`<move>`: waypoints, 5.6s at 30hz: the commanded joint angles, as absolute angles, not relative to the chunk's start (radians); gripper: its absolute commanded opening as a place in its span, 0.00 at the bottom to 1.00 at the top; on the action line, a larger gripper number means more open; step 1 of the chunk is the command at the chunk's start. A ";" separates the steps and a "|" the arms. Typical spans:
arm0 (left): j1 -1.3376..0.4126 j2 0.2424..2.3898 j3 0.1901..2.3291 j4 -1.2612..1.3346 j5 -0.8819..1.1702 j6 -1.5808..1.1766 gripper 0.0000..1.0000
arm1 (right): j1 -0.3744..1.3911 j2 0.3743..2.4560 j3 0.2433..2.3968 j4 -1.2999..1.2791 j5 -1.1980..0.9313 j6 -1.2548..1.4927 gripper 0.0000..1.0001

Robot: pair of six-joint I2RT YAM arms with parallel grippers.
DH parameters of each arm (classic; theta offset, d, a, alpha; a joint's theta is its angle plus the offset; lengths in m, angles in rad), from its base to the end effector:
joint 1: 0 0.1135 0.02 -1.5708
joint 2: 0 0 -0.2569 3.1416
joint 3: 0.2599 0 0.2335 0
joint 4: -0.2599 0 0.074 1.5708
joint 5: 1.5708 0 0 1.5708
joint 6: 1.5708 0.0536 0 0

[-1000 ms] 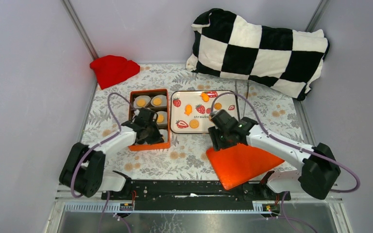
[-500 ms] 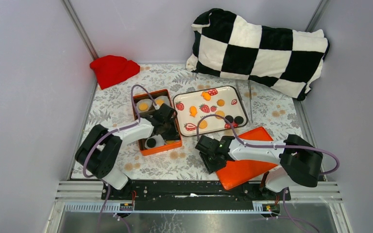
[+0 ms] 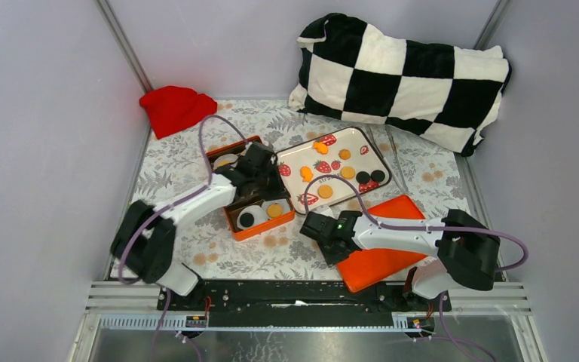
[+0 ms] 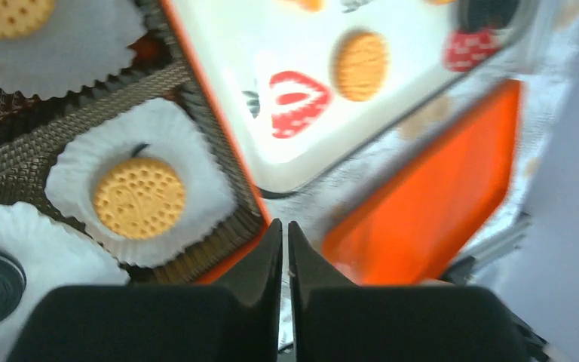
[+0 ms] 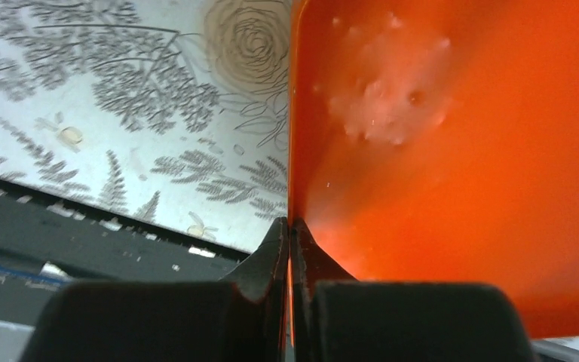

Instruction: Pack the cookies

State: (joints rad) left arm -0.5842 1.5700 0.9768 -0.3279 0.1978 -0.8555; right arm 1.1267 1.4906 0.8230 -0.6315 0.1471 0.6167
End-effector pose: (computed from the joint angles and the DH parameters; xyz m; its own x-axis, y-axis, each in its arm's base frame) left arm 0.2586 -0.1836 0.1932 -0.9187 -0.2799 -0.2786 -0.0817 0.8249 -0.5593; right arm 0.1136 0.2204 0.1546 -0.8445 -0.4433 -0.3006 -0.4755 0.8788 0.0400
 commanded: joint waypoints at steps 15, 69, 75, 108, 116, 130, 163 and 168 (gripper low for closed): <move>-0.595 1.560 0.895 -0.047 0.650 -0.790 0.49 | 1.207 1.211 1.113 -0.809 0.116 0.305 0.00; -0.560 1.352 0.786 -0.143 0.473 -0.847 0.56 | 1.207 1.330 1.204 -0.621 0.107 0.231 0.00; -0.575 1.361 0.781 0.023 0.619 -0.905 0.46 | 1.207 1.365 1.219 -0.580 0.127 0.213 0.00; -0.558 1.567 1.147 -0.360 0.620 -0.856 0.00 | 1.388 1.669 1.343 -0.993 1.068 0.420 0.54; -0.538 1.535 1.103 -0.384 0.592 -0.832 0.00 | 1.445 1.743 1.466 -1.202 1.161 0.546 0.52; -0.508 1.543 1.149 -0.404 0.608 -0.818 0.00 | 1.550 1.812 1.538 -1.321 1.125 0.636 0.54; -0.283 1.374 1.758 -0.688 0.257 -0.680 0.29 | 1.421 1.617 1.538 -1.348 1.130 0.821 0.00; -0.249 1.416 1.670 -0.727 -0.128 -0.646 0.01 | 1.409 1.290 1.476 -0.893 0.895 0.543 0.00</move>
